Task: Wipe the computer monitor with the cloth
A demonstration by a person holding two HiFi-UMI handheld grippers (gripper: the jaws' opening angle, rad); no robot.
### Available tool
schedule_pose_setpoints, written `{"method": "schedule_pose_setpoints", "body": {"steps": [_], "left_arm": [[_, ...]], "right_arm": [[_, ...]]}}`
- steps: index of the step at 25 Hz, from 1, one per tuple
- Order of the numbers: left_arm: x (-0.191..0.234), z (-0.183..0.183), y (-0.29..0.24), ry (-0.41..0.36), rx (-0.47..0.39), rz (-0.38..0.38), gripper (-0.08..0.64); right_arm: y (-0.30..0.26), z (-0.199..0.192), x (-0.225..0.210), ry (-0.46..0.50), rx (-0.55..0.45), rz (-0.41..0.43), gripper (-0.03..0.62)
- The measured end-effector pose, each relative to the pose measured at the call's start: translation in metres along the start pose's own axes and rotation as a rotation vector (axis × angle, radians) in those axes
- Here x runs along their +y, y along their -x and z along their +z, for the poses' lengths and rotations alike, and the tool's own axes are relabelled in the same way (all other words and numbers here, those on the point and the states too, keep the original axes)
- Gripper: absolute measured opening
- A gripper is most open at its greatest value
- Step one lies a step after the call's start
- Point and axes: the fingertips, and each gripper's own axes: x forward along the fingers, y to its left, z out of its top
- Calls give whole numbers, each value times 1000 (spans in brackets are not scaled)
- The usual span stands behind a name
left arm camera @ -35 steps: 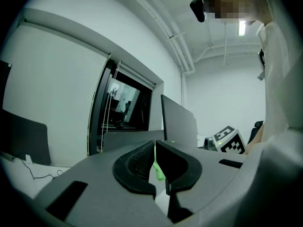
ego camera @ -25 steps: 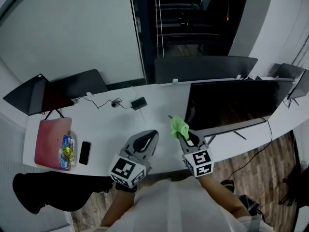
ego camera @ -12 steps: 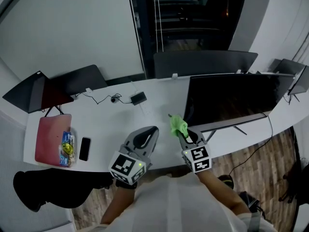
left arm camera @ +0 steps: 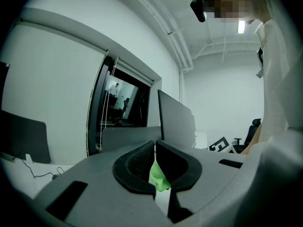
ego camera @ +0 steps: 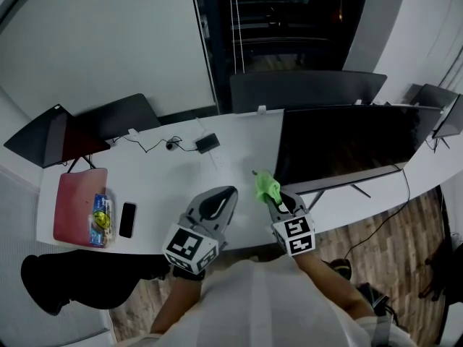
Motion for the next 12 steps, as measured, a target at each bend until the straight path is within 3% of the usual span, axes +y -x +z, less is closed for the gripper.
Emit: {"method": "schedule_pose_setpoints", "body": {"steps": [12], "left_arm": [[-2, -4, -2, 2, 2, -8, 25]], "right_arm": [[-8, -33, 4, 11, 90, 23, 69]]}}
